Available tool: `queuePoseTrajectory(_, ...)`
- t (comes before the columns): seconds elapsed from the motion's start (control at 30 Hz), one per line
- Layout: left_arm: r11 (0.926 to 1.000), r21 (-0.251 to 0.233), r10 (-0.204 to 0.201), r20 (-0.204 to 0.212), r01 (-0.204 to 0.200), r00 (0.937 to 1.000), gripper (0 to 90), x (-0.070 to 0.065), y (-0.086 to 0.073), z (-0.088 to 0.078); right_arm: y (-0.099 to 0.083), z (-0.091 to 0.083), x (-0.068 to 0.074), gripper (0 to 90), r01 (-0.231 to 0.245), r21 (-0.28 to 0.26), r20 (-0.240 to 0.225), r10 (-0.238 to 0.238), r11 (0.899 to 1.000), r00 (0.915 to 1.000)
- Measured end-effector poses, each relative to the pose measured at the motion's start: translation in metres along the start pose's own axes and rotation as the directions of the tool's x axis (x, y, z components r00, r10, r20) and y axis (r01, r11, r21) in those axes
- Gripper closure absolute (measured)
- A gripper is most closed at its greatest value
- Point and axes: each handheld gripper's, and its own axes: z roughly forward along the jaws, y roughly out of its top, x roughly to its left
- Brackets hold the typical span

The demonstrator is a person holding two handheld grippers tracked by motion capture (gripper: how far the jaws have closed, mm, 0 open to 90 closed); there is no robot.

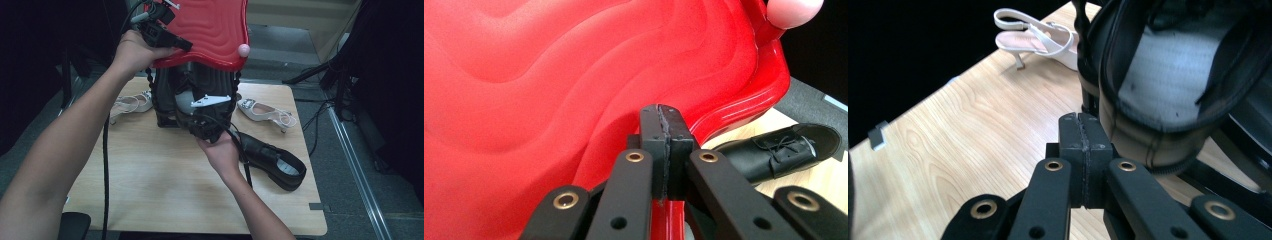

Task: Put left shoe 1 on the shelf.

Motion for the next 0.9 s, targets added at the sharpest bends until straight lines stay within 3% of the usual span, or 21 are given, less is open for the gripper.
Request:
queuePoseTrajectory(0.13,1.0000,-0.003,-0.004,-0.007,0.003,1.0000,90.0,-0.001,0.000,0.000,-0.018,0.004,-0.011,90.0,-0.036,0.006,0.004,0.036,0.999,0.9994)
queuePoseTrajectory(0.33,0.9999,-0.013,-0.007,-0.002,0.007,1.0000,90.0,0.000,-0.002,0.000,-0.030,0.013,-0.022,90.0,-0.073,0.026,0.024,0.072,0.997,0.9971)
queuePoseTrajectory(0.43,0.9998,-0.015,-0.012,0.000,0.012,0.9999,90.0,0.000,-0.002,0.000,-0.028,0.016,-0.025,90.0,-0.069,0.010,0.048,0.069,0.998,0.9965)
queuePoseTrajectory(0.53,0.9998,-0.015,-0.013,-0.004,0.013,0.9999,90.0,-0.001,-0.002,0.000,-0.026,0.016,-0.028,90.0,-0.095,0.008,0.024,0.095,0.995,0.9952)
queuePoseTrajectory(0.9,0.9997,-0.016,-0.016,-0.005,0.016,0.9999,90.0,-0.001,-0.002,0.000,-0.013,0.020,-0.022,90.0,-0.054,-0.010,0.031,0.054,0.999,0.9981)
